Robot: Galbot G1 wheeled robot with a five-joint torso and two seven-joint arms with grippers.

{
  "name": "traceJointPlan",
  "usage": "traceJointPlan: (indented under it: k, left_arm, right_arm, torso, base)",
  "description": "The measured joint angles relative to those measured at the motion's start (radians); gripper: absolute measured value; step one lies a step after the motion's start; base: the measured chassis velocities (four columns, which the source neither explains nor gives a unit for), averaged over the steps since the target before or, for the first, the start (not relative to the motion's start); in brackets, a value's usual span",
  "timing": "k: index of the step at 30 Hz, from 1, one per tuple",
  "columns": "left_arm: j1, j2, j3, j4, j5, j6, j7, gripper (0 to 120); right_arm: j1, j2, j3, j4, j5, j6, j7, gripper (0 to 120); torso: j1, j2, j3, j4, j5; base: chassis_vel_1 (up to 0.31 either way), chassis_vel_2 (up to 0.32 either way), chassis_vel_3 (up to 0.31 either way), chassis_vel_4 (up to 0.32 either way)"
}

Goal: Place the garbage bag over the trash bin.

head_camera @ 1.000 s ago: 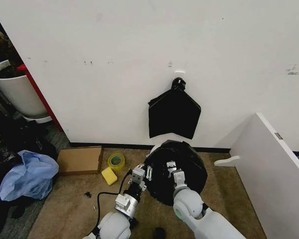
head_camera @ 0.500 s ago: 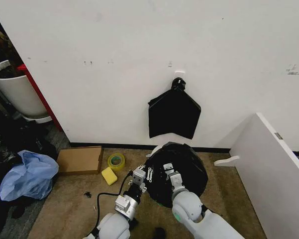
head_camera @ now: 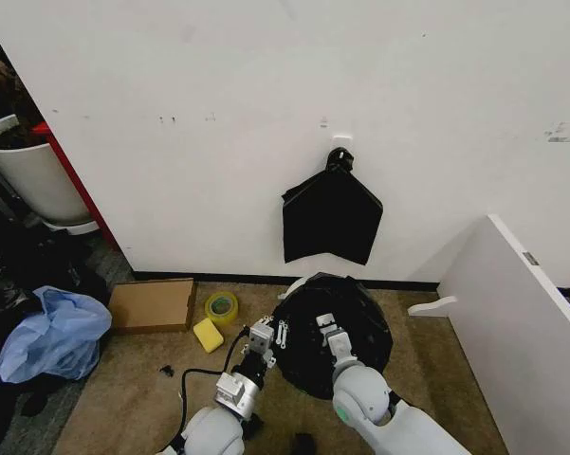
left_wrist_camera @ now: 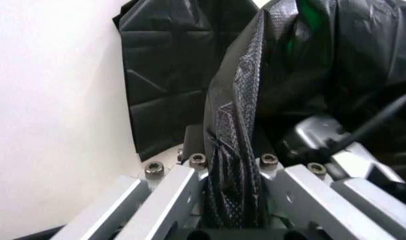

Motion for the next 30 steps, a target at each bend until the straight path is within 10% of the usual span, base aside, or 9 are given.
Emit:
traceJointPlan:
  k: [12, 30]
  left_arm:
    - [0.001, 0.01, -0.003, -0.002, -0.006, -0.001, 0.001, 4]
    - [0.014, 0.052, -0.013, -0.025, -0.025, -0.006, 0.0, 4]
  right_arm:
    - [-0.017, -0.019, -0.028, 0.004, 0.005, -0.133, 0.02, 0]
    - [0.005, -0.008, -0.022, -0.048, -0.002, -0.051, 0.022, 0]
  torso:
    - [0.0, 0.0, 0.0, -0.0002, -0.0002]
    - [0.0, 0.0, 0.0, -0.0003, -0.0001]
  base:
    - [0.0, 0.0, 0.0, 0.0]
    - [0.0, 0.0, 0.0, 0.0]
